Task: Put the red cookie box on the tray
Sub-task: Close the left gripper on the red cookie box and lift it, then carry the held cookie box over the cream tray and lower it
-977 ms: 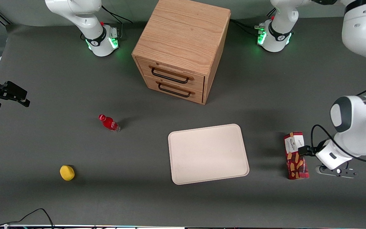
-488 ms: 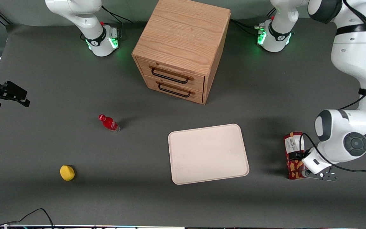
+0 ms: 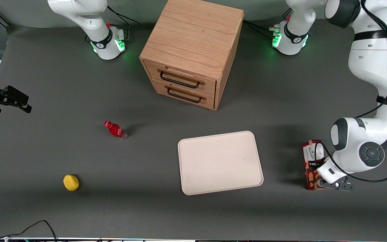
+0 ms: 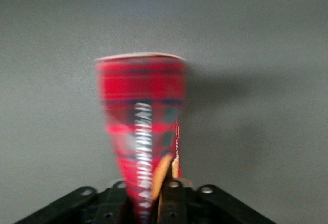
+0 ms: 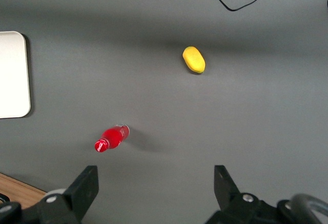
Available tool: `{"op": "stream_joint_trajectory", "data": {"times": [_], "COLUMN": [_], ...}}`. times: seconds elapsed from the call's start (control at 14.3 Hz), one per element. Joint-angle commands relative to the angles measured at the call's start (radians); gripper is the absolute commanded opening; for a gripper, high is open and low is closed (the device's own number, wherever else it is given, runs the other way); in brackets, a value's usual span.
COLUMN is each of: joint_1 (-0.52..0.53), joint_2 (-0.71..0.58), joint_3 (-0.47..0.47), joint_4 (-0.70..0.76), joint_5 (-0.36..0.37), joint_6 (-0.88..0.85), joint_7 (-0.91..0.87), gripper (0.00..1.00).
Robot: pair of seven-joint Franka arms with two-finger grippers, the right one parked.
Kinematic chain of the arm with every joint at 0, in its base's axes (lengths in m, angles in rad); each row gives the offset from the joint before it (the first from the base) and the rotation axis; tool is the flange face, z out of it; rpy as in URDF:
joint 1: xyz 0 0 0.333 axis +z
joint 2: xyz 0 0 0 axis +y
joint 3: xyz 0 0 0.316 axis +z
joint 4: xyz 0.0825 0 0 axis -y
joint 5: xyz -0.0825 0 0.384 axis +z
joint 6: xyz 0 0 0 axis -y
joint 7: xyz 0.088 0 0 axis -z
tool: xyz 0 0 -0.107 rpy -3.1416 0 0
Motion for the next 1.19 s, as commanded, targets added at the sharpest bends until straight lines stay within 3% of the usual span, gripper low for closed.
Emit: {"op": "stream_joint_trajectory", "data": {"times": [0.0, 0.28, 0.63, 0.84, 1.12], "joint_1": [-0.022, -0.111, -0.249, -0.271, -0.311], "joint_2": [-0.076, -0.182, -0.188, -0.135, -0.016], "joint_3": [0.004, -0.003, -0.02, -0.087, -0.097], "joint_4": [0.003, 0.045, 0.148, 0.154, 0.154], "joint_5": [0.021, 0.016, 0.002, -0.005, 0.007], "joint_6": [-0.051, -0.231, -0.423, -0.383, -0.196], "joint_7": [-0.089, -0.257, -0.501, -0.632, -0.697], "gripper": [0.0, 0.0, 0.0, 0.0, 0.0]}}
